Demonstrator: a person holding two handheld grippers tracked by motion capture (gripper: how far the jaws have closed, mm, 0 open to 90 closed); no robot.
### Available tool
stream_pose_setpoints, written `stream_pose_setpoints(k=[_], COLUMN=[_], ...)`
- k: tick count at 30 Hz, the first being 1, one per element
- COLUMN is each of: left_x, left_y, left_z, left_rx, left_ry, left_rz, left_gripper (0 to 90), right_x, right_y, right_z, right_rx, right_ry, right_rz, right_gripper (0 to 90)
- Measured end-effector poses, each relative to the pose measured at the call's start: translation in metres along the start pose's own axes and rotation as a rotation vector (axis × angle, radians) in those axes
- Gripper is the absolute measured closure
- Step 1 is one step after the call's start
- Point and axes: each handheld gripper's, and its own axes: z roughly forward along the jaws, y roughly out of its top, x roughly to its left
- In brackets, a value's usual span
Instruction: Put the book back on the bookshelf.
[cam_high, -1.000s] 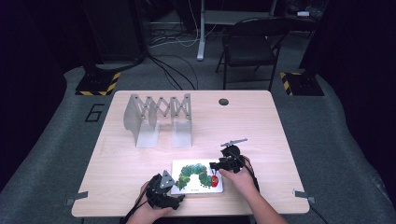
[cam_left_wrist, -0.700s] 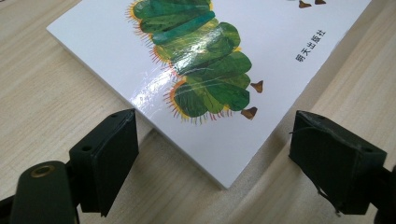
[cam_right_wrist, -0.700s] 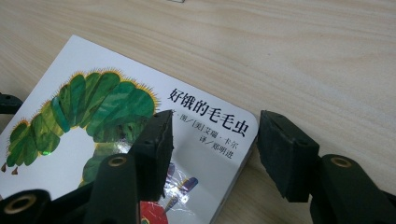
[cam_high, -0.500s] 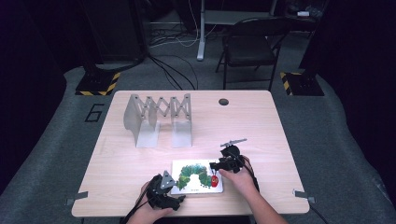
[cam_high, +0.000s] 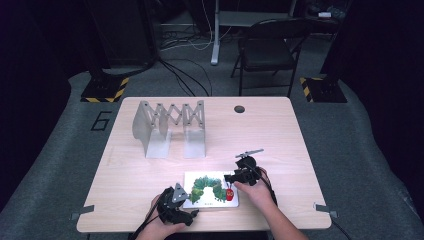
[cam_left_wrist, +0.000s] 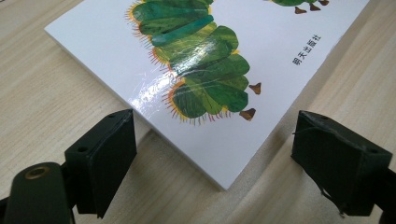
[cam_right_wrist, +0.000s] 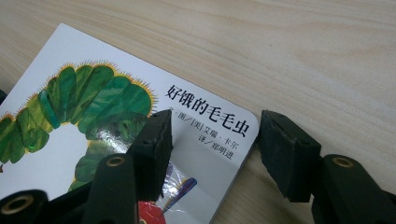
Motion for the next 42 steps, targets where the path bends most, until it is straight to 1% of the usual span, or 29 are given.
stream_pose_setpoints(k=[1,2,3,4,7,8,11,13,15,17,20,29,30,31,32,35,42], left_x=[-0.0002,-0.0005,-0.0007,-0.0013,-0.0018,-0.0019,-0.0018,-0.002,-0.0021,-0.0021,-0.0021,-0.0021,-0.0021,-0.0022,-0.0022,-0.0024,-0.0027], left_y=[-0.0004,-0.0005,-0.0005,-0.0006,-0.0007,-0.0006,-0.0001,-0.0002,-0.0001,-0.0001,-0.0002,-0.0002,-0.0003,-0.0003,-0.0003,-0.0005,-0.0006], left_z=[0.0008,0.001,0.001,0.0014,0.0017,0.0017,0.0012,0.0017,0.0015,0.0015,0.0015,0.0016,0.0016,0.0017,0.0017,0.002,0.0021], left_rx=[-0.01,-0.012,-0.013,-0.015,-0.016,-0.016,-0.004,-0.008,-0.004,-0.005,-0.005,-0.006,-0.006,-0.008,-0.008,-0.012,-0.014], left_ry=[-0.006,-0.003,0.0,0.005,0.003,0.004,-0.003,-0.005,-0.002,-0.002,-0.003,-0.002,-0.003,-0.001,-0.001,0.003,0.008], left_rz=[-0.003,-0.004,-0.004,-0.007,-0.012,-0.011,-0.006,-0.007,-0.006,-0.006,-0.006,-0.006,-0.006,-0.006,-0.006,-0.007,-0.008], left_gripper=[13.1,12.8,12.5,12.4,12.0,11.8,10.9,10.2,10.0,10.0,10.0,10.0,10.0,10.0,10.0,10.0,10.0], right_x=[0.0001,0.0001,-0.0012,-0.0011,-0.002,-0.0009,-0.0017,-0.0016,-0.0019,-0.0034,-0.0035,-0.0049,-0.0038,-0.0042,-0.0052,-0.0054,-0.0065], right_y=[0.0001,0.0006,0.0007,0.0009,0.0019,0.0021,0.0023,0.0024,0.0025,0.0025,0.0023,0.0015,0.0014,0.0013,0.0013,0.0012,0.0011], right_z=[0.0,-0.0005,-0.0012,-0.0021,-0.0049,-0.0065,-0.0075,-0.0074,-0.0069,-0.0058,-0.0044,-0.0017,-0.0025,-0.0026,-0.0022,-0.0023,-0.0013], right_rx=[-0.001,0.003,0.002,0.0,-0.011,-0.004,-0.006,-0.004,-0.002,-0.01,-0.006,0.002,0.012,0.013,0.006,0.009,0.006], right_ry=[-0.002,0.001,0.007,0.011,0.025,0.03,0.036,0.037,0.036,0.034,0.029,0.035,0.037,0.04,0.043,0.046,0.049], right_rz=[-0.001,0.007,0.002,0.014,0.033,0.059,0.069,0.075,0.069,0.046,0.04,0.054,0.078,0.082,0.076,0.091,0.095], right_gripper=[44.6,44.6,44.7,44.8,44.9,45.0,45.0,45.1,45.1,45.2,45.2,45.6,45.5,45.6,45.8,45.7,45.7])
